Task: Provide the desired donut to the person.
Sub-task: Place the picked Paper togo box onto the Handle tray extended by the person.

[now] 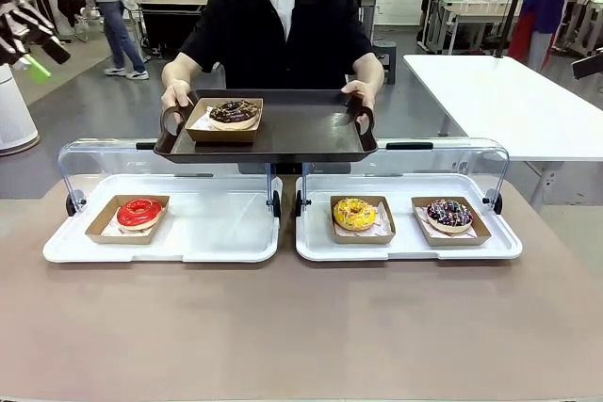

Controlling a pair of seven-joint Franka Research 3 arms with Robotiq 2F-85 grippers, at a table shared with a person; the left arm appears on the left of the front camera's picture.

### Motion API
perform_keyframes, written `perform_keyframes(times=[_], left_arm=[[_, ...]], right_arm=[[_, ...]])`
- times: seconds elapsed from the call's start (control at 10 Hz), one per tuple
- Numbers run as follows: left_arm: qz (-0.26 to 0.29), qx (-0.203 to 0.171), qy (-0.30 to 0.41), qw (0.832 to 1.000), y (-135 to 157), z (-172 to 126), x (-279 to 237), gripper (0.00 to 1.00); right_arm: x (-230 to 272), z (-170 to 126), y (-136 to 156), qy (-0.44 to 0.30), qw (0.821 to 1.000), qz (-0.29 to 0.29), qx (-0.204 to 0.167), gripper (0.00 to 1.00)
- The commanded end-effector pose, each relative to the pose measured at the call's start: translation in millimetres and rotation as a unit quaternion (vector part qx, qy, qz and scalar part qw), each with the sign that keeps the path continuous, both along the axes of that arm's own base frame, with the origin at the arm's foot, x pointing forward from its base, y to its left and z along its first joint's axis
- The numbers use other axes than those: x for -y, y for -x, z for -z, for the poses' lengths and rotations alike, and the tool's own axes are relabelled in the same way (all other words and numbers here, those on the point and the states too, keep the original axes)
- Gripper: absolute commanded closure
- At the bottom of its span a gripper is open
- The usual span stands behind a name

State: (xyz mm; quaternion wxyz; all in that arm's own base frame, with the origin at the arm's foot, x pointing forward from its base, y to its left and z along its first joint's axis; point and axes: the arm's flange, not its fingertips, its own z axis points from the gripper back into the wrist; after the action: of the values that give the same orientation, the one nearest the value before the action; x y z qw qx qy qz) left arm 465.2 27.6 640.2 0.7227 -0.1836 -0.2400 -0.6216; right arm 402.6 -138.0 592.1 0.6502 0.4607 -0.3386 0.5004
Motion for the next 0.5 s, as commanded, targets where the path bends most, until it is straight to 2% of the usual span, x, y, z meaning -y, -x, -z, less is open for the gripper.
perform_keyframes(times=[0.0, 0.1, 0.3, 0.4], left_arm=[[0.013, -0.014, 0.069, 0.997, -4, 1, -29, 0.0], [0.012, -0.011, 0.107, 0.994, -3, 5, -48, 0.0], [0.04, 0.031, 0.163, 0.985, -1, 30, -75, 0.0], [0.047, 0.039, 0.179, 0.982, -1, 44, -87, 0.0]], right_arm=[[-1, -1, 1, -0.003, 1.0, -0.005, 0.001, 0.0], [-1, -1, 1, -0.003, 1.0, -0.005, 0.001, 0.0], [-1, -1, 1, -0.003, 1.0, -0.005, 0.001, 0.0], [-1, -1, 1, -0.003, 1.0, -0.005, 0.001, 0.0]])
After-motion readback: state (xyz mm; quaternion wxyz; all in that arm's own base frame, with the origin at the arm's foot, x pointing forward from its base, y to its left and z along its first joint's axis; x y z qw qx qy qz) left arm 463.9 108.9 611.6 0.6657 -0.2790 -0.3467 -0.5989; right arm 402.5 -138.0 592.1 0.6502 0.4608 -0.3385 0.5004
